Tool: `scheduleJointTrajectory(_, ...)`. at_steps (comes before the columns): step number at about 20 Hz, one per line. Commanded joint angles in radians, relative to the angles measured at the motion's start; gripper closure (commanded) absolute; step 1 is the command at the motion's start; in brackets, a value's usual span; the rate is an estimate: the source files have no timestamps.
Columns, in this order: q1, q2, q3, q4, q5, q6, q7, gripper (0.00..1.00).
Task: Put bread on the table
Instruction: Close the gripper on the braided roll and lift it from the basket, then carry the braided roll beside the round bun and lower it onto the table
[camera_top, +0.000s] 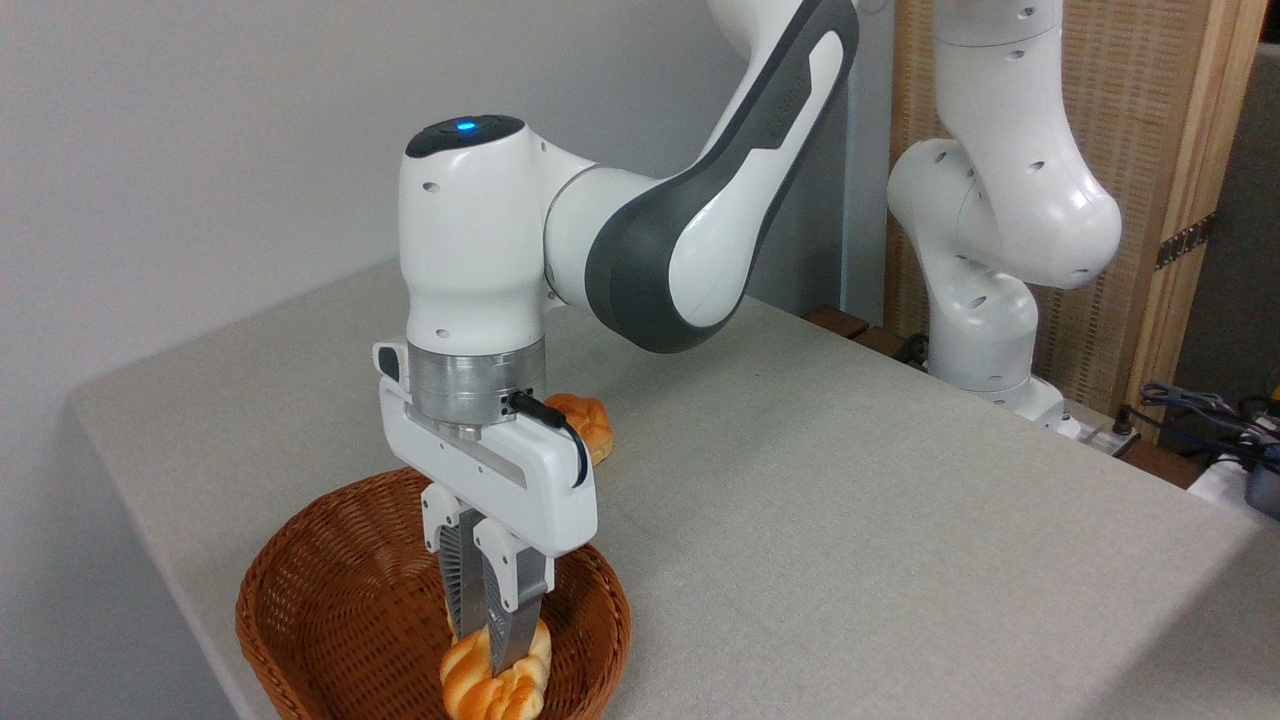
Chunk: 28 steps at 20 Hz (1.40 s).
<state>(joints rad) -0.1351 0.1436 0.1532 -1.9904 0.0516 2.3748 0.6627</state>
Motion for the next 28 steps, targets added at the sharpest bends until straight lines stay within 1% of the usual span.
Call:
scheduleJointTrajectory(1, 0.002, -0.030, 0.005, -0.019, 0.002, 0.006, 0.008, 0.93)
scheduleJointTrajectory(2, 0.002, -0.042, 0.005, -0.018, -0.013, 0.006, 0.006, 0.93)
scheduleJointTrajectory(4, 0.002, -0.064, 0.005, 0.007, -0.064, 0.004, 0.000, 0.94)
scheduleJointTrajectory(7, 0.003, -0.076, 0.013, 0.096, -0.192, -0.054, -0.005, 0.93)
scheduleJointTrajectory(8, 0.005, -0.078, 0.014, 0.122, -0.223, -0.093, -0.011, 0.93)
scheduleJointTrajectory(11, 0.005, -0.101, 0.016, 0.179, -0.223, -0.242, -0.015, 0.93)
scheduleJointTrajectory(13, 0.005, -0.151, 0.016, 0.176, -0.211, -0.320, -0.009, 0.93)
scheduleJointTrajectory(15, 0.002, -0.189, 0.013, 0.167, -0.156, -0.418, 0.006, 0.89)
scheduleJointTrajectory(16, -0.001, -0.214, 0.009, 0.147, -0.130, -0.457, 0.030, 0.88)
scheduleJointTrajectory(17, -0.006, -0.243, 0.008, 0.115, -0.119, -0.476, 0.072, 0.88)
scheduleJointTrajectory(19, -0.018, -0.306, 0.008, 0.038, -0.119, -0.489, 0.158, 0.88)
scheduleJointTrajectory(22, -0.020, -0.348, 0.008, -0.042, -0.116, -0.506, 0.245, 0.84)
scheduleJointTrajectory(24, -0.041, -0.349, 0.008, -0.132, -0.114, -0.506, 0.340, 0.70)
scheduleJointTrajectory(25, -0.047, -0.346, 0.008, -0.172, -0.113, -0.503, 0.386, 0.67)
scheduleJointTrajectory(26, -0.049, -0.343, 0.008, -0.197, -0.113, -0.503, 0.411, 0.63)
scheduleJointTrajectory(28, -0.047, -0.338, 0.008, -0.205, -0.113, -0.503, 0.413, 0.27)
